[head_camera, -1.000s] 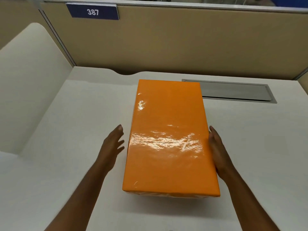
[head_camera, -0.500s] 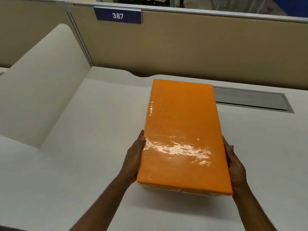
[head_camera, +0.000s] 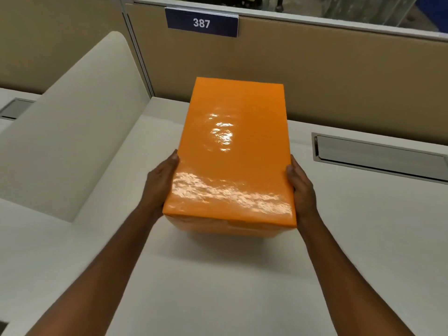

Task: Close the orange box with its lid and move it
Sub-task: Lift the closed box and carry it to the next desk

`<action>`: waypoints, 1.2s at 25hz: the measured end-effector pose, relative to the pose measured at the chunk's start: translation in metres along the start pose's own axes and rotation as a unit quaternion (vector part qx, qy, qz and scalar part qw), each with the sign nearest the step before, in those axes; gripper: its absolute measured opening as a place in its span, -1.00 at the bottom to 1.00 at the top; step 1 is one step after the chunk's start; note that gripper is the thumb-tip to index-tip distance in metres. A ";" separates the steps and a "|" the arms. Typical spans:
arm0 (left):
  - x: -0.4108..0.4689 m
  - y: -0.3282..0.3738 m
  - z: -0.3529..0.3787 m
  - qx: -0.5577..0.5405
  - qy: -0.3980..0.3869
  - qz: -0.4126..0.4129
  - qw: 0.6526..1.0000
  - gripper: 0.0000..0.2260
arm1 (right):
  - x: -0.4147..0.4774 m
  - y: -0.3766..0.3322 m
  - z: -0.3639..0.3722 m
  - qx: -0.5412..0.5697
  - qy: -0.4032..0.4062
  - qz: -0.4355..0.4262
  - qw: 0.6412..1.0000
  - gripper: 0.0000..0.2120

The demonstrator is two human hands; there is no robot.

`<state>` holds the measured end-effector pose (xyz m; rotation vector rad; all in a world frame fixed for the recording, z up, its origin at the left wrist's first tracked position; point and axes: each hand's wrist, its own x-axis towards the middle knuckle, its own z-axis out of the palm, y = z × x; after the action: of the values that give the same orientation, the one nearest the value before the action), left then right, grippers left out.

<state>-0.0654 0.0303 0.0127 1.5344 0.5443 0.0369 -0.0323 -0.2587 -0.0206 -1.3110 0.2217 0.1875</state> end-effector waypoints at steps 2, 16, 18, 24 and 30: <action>0.028 0.012 -0.019 0.000 0.016 0.002 1.000 -0.67 | 0.023 -0.001 0.033 -0.001 -0.012 -0.005 1.000 -0.45; 0.165 0.043 -0.128 0.057 0.069 -0.023 0.996 -0.54 | 0.120 0.030 0.191 -0.045 0.000 -0.001 0.999 -0.40; 0.175 0.044 -0.137 0.074 0.071 -0.025 0.994 -0.53 | 0.124 0.035 0.203 -0.053 0.004 0.004 0.999 -0.37; 0.192 0.050 -0.146 0.106 0.066 -0.009 0.992 -0.55 | 0.134 0.044 0.226 -0.073 0.022 0.010 0.997 -0.21; 0.203 0.052 -0.155 0.164 0.074 0.029 0.983 -0.57 | 0.140 0.051 0.244 -0.110 0.031 0.008 0.993 -0.18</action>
<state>0.0744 0.2501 0.0072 1.8803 0.6470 0.1105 0.1033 -0.0085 -0.0467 -1.5349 0.2697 0.1882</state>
